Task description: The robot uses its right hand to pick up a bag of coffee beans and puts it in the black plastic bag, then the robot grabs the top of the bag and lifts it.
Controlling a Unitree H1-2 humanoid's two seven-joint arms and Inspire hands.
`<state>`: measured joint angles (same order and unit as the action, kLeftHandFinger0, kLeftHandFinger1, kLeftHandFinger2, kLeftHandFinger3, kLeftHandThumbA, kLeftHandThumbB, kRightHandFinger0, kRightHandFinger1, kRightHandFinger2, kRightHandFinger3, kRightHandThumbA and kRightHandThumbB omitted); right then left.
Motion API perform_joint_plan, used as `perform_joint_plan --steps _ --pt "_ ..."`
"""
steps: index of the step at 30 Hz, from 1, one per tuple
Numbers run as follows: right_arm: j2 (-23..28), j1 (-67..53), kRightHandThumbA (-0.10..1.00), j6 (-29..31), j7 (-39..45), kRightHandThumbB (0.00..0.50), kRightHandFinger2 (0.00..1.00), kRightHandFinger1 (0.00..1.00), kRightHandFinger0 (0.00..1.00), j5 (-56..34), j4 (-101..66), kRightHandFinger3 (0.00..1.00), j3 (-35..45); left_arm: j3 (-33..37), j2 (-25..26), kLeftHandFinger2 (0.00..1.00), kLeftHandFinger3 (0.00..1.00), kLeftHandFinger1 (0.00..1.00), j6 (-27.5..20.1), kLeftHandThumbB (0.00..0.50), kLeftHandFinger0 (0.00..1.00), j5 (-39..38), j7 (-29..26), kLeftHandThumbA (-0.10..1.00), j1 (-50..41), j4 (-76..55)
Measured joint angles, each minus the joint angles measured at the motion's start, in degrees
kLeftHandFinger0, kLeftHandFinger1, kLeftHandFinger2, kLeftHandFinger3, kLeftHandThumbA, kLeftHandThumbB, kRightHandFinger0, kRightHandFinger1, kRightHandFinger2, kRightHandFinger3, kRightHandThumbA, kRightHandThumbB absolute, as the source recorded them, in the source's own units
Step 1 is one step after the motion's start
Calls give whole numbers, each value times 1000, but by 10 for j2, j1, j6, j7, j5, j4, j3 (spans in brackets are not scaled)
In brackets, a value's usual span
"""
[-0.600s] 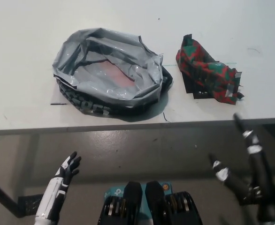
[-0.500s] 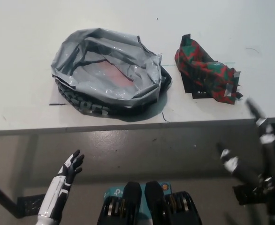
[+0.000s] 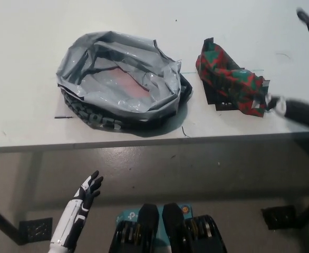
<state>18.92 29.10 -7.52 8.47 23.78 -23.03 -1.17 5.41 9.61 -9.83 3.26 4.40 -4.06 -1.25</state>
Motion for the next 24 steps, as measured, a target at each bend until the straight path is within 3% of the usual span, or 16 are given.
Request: perform_joint_plan --steps 2,7,14,24 --pt "11 44 914 -19 25 480 1000 1000 1000 17 28 1000 -8 1 0 1000 1000 1000 0 243 1000 1 0 1000 0 0" --pt "17 142 911 -61 81 494 1000 1000 1000 57 130 1000 -39 3 0 1000 1000 1000 0 270 1000 5 0 1000 -1 0" --pt "10 275 980 -120 158 500 1000 1000 1000 126 343 1000 -98 6 1 1000 1000 1000 -4 242 1000 13 0 1000 -6 1" --pt "-48 363 1000 -175 213 500 1000 1000 1000 207 553 1000 -123 10 4 1000 1000 1000 -35 250 1000 24 1 1000 -6 7"
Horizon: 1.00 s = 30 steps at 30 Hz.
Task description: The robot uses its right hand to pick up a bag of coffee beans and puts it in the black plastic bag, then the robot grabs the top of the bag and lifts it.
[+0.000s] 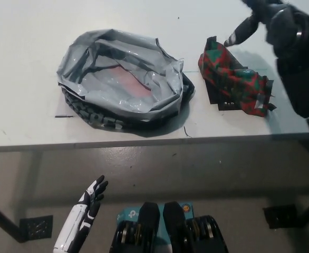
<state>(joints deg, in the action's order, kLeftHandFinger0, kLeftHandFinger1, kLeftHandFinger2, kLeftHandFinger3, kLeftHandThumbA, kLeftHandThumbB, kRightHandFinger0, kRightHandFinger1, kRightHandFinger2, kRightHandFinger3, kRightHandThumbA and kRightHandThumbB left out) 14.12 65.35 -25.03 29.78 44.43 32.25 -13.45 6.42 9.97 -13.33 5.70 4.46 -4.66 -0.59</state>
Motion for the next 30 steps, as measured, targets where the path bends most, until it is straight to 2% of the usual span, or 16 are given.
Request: perform_joint_plan --steps 8,14,17,30 --pt "-43 -5 997 -10 17 500 1000 1000 1000 23 20 1000 37 -1 1 1000 1000 1000 -1 266 1000 4 2 1000 -1 0" --pt "-72 -29 1000 -13 27 500 1000 1000 1000 48 16 1000 63 -2 1 1000 1000 1000 -1 254 1000 7 3 1000 -5 -1" --pt "-83 -47 999 -13 36 500 1000 1000 1000 66 16 1000 66 -2 1 1000 1000 1000 -1 269 1000 8 4 1000 -6 -1" --pt "-66 -55 918 -14 37 500 1000 1000 1000 137 36 1000 57 -5 2 1000 1000 1000 -3 253 1000 13 4 1000 -9 -1"
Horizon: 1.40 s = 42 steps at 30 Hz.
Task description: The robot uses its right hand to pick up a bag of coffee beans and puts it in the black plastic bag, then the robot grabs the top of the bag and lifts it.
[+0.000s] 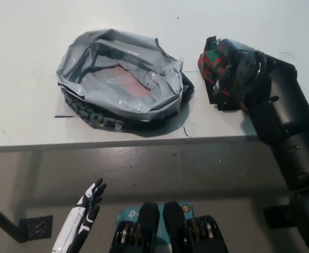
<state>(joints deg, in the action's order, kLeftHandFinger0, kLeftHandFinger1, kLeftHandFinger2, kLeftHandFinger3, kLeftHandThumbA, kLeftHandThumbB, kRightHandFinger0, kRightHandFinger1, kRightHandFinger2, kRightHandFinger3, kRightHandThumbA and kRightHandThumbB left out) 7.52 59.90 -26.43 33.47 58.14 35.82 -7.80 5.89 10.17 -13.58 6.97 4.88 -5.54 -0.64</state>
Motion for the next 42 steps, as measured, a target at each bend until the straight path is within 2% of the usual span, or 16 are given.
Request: perform_joint_plan --steps 4,10,17,26,32,42 --pt "8 0 868 0 -6 500 1000 1000 1000 10 0 1000 -5 0 0 1000 1000 1000 -1 252 1000 1 0 1000 -3 0" --pt "15 2 850 0 -20 500 1000 1000 1000 35 -33 1000 -7 0 1 1000 1000 1000 -8 250 1000 3 0 1000 -4 0" --pt "13 5 923 -1 -21 500 1000 1000 1000 42 -45 1000 -5 0 1 1000 1000 1000 -11 255 1000 7 0 1000 -4 0" --pt "13 3 905 -1 -23 500 1000 1000 1000 40 -11 1000 -6 0 1 1000 1000 1000 -11 245 1000 11 0 1000 -4 0" --pt "12 0 930 0 -24 500 1000 1000 1000 31 5 1000 -5 -2 1 1000 1000 1000 -12 263 1000 13 0 1000 -4 0" --pt "12 -3 827 0 -27 500 1000 1000 1000 11 36 1000 -4 -3 2 1000 1000 1000 -12 261 1000 13 0 1000 -4 0"
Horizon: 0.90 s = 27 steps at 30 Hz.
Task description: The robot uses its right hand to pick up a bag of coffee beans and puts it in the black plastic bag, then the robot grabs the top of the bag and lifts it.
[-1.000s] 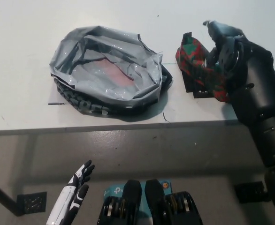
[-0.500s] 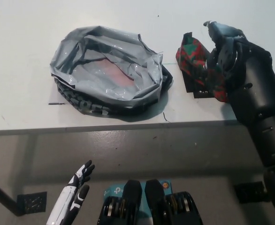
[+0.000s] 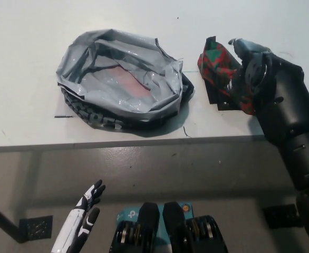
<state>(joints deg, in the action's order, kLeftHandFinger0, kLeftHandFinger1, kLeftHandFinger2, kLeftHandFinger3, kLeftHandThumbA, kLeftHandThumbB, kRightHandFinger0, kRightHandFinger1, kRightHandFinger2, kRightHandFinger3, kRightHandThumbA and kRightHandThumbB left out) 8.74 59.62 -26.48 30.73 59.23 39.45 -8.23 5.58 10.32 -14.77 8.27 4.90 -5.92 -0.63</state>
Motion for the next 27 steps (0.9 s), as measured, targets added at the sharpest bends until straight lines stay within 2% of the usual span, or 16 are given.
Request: perform_joint_plan --steps 7,17,18,19,20,21,22,23,24,25,26,27 --pt "2 0 724 0 -30 500 1000 1000 1000 -1 79 1000 -31 0 0 1000 1000 1000 0 272 1000 0 0 1000 0 0" --pt "2 37 739 1 -111 499 1000 1000 1000 -10 215 1000 -65 0 1 1000 1000 1000 -1 274 1000 0 0 1000 3 0" --pt "2 41 723 2 -118 487 1000 1000 1000 -12 226 1000 -69 0 1 1000 1000 1000 -2 267 1000 0 0 1000 3 0" --pt "2 44 600 2 -126 386 1000 1000 1000 -14 239 1000 -76 0 1 1000 1000 1000 -2 266 1000 0 0 1000 3 0" --pt "2 48 506 5 -135 345 1000 1000 912 -16 252 1000 -85 0 1 1000 1000 1000 -2 271 1000 0 0 1000 3 0" --pt "2 49 385 7 -142 286 866 799 718 -18 258 1000 -86 -1 1 1000 1000 1000 -2 272 1000 0 0 1000 4 0" --pt "2 49 358 7 -142 253 802 734 633 -18 258 1000 -86 -1 1 1000 1000 1000 -2 272 1000 0 0 1000 4 0" --pt "2 50 214 18 -170 236 705 655 550 -30 267 1000 -82 -1 2 1000 1000 1000 -2 271 1000 0 0 1000 6 0" --pt "2 50 167 24 -179 193 756 760 615 -37 269 838 -76 0 2 1000 1000 1000 -2 270 1000 0 0 1000 6 0" --pt "2 50 145 26 -184 197 735 764 657 -41 270 741 -72 -1 2 1000 1000 1000 -2 270 1000 0 0 1000 7 0" --pt "2 49 136 36 -203 193 538 508 435 -56 272 429 -51 0 2 1000 1000 1000 -2 261 1000 0 0 1000 8 0" --pt "2 49 136 42 -214 193 538 508 435 -67 272 429 -34 0 2 1000 1000 1000 -2 261 1000 0 0 1000 8 0"
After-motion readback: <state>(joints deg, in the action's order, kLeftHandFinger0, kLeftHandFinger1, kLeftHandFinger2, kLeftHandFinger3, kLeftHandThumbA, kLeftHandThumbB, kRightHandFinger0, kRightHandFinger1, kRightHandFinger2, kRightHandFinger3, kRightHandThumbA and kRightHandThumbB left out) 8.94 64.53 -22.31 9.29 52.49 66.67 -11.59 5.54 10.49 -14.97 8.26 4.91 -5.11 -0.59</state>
